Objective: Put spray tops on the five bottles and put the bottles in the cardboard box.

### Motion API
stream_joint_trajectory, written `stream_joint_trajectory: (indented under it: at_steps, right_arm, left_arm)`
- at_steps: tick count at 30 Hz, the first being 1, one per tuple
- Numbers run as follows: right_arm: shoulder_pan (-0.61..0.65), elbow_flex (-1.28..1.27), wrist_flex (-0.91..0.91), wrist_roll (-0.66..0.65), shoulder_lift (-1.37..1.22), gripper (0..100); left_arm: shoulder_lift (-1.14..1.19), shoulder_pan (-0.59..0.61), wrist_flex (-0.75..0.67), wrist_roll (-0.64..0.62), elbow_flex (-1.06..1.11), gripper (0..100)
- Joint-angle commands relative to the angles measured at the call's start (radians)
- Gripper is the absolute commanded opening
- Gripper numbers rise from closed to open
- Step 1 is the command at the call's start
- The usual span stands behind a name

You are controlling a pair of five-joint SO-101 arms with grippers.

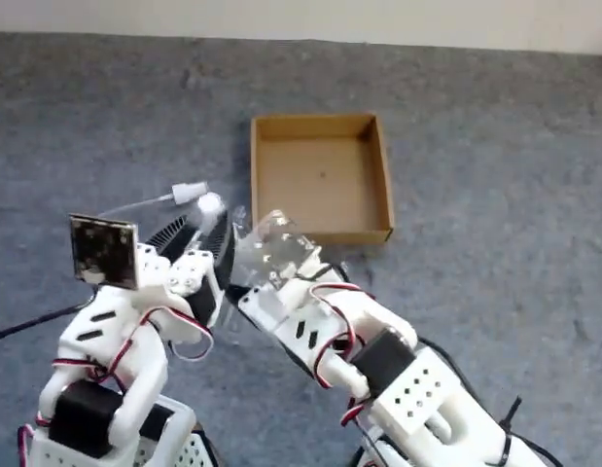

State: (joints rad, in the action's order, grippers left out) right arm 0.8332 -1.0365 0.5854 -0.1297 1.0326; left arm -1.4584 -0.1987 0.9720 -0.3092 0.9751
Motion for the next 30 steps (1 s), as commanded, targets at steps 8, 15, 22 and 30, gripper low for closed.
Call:
stream_joint_trajectory:
  at_steps: [8, 15, 22, 30]
  right_arm:
    - [-0.038, -0.088, -0.137, 0.031, 0.056, 0.4]
    - [-0.035, -0.088, -0.137, 0.032, 0.056, 0.4]
    - [-0.041, -0.088, -0.137, 0.032, 0.056, 0.4]
    - [-0.041, -0.088, -0.139, 0.032, 0.056, 0.4]
  left_arm:
    - [0.012, -0.048, 0.012, 0.018, 0.074, 0]
    - [0.012, -0.073, -0.032, 0.009, 0.097, 0]
    - [0.016, -0.179, -0.034, 0.011, 0.104, 0]
    - [0.010, -0.185, -0.041, 0.011, 0.117, 1]
